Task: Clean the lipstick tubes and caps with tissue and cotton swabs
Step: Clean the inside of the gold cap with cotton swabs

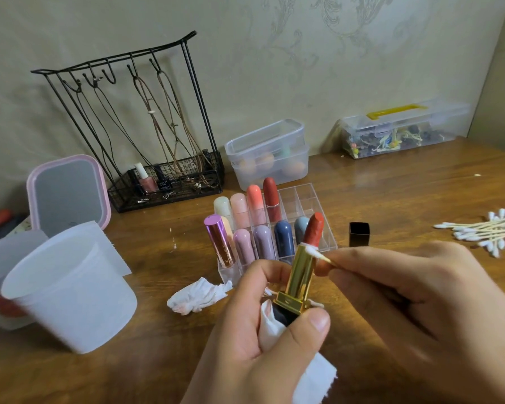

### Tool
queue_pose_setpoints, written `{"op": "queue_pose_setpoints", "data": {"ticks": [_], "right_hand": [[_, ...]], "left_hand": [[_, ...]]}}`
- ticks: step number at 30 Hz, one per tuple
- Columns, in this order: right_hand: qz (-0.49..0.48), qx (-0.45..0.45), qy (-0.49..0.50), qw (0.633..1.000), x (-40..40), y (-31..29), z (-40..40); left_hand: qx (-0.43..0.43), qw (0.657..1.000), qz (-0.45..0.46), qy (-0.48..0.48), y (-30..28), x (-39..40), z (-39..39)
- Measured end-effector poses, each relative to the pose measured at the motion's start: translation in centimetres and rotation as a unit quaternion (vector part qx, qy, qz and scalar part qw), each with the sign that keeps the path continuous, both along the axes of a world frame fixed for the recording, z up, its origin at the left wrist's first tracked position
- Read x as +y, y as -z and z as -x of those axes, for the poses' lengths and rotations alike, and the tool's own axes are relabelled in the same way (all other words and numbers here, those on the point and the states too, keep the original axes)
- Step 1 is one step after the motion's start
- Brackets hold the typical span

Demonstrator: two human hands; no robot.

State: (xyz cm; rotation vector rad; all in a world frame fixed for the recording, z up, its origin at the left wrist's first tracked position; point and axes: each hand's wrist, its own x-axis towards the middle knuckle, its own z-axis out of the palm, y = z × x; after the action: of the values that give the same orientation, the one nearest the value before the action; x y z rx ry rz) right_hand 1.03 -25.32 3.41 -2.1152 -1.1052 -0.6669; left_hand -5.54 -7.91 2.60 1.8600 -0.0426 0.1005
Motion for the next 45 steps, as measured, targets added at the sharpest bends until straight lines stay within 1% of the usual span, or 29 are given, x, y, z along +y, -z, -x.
{"op": "queue_pose_setpoints", "data": {"ticks": [1,2,6,8,13,16,20,23,25,33,39,45], "right_hand": [[-0.017,0.018,-0.022,0.999,-0.09,0.26,0.47],[-0.013,0.026,-0.024,0.999,-0.22,0.23,0.71],[-0.03,0.007,-0.011,0.999,-0.38,0.26,0.78],[-0.037,0.005,-0.007,0.999,-0.35,0.33,0.79],[-0.039,0.007,-0.015,0.999,-0.5,-0.11,0.88],[-0.02,-0.014,-0.026,0.999,-0.46,0.07,0.88],[-0.047,-0.014,-0.003,0.999,-0.47,0.13,0.78],[-0.034,-0.012,-0.015,0.999,-0.56,0.09,0.87],[-0.034,-0.013,-0.006,0.999,-0.56,0.02,0.83],[-0.023,-0.034,-0.007,0.999,-0.57,0.02,0.8],[-0.011,-0.028,-0.01,0.999,-0.76,0.08,0.78],[-0.023,-0.031,0.003,0.999,-0.72,-0.06,0.82]], "left_hand": [[-0.006,1.0,0.014,-0.009,-0.03,-0.11,0.11],[-0.005,1.0,0.02,-0.004,0.06,-0.12,0.28],[-0.032,0.998,0.006,-0.05,0.15,-0.25,0.34],[-0.029,0.997,-0.016,-0.064,0.03,-0.25,0.09],[-0.012,0.997,-0.029,-0.076,-0.23,-0.32,0.03],[-0.021,0.996,-0.031,-0.077,-0.11,-0.4,0.2],[-0.016,0.996,-0.041,-0.076,-0.33,-0.4,0.16],[-0.015,0.997,-0.038,-0.067,-0.25,-0.39,0.15],[-0.023,0.997,-0.035,-0.062,-0.23,-0.39,0.15],[-0.019,0.997,-0.046,-0.066,-0.19,-0.38,0.18],[-0.026,0.995,-0.065,-0.076,-0.16,-0.23,0.2],[-0.022,0.997,-0.043,-0.067,0.08,-0.11,0.01]]}}
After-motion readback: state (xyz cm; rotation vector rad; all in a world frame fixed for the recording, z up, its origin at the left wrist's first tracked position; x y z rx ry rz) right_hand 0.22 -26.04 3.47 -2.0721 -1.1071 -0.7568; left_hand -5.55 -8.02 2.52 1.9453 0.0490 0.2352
